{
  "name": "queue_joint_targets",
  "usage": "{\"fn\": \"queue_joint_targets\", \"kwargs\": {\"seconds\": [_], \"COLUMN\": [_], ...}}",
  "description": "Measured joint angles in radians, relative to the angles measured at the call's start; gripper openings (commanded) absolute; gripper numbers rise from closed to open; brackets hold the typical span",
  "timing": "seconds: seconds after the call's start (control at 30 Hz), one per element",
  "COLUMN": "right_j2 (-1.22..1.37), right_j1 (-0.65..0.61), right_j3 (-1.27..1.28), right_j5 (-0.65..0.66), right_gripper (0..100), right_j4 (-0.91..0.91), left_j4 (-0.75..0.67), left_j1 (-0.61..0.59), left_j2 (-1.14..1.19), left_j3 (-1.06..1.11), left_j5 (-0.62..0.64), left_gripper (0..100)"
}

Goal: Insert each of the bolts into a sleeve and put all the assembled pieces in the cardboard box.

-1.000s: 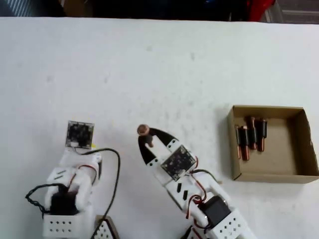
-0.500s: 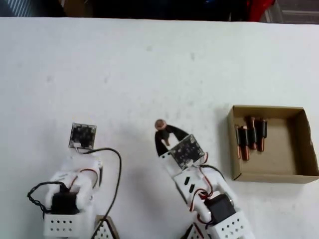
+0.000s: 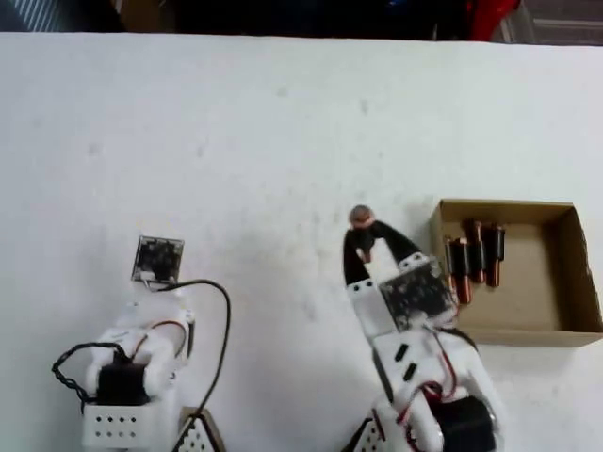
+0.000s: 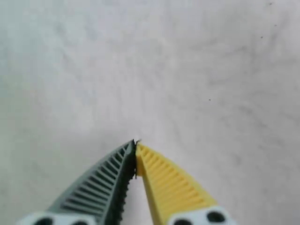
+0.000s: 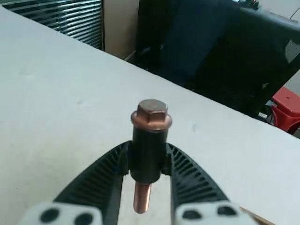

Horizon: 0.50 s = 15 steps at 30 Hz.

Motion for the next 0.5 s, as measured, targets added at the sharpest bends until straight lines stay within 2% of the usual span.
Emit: {"fn": "queue_joint_targets", "kwargs": {"seconds": [0.17, 0.27, 0.37, 0.5], "right_j2": [0.155, 0.288, 0.400, 0.548], "right_j1": [0.052, 0.101, 0.186, 0.333], "right_j3": [-0.209, -0.308, -0.368, -0.404], "right_j5": [0.011, 0.012, 0.012, 0.020], "right_gripper": [1.7, 1.7, 1.7, 1.8], "right_j4": [0.101, 0.110, 0.112, 0.110], "left_j4": [0.000, 0.000, 0.000, 0.000], "left_j1": [0.008, 0.069, 0.110, 0.095], "left_j2": [0.000, 0.000, 0.000, 0.000], "left_j3": [0.000, 0.000, 0.000, 0.000], "left_j5": [0.000, 0.000, 0.000, 0.000], "left_gripper": [2, 2, 2, 2]}}
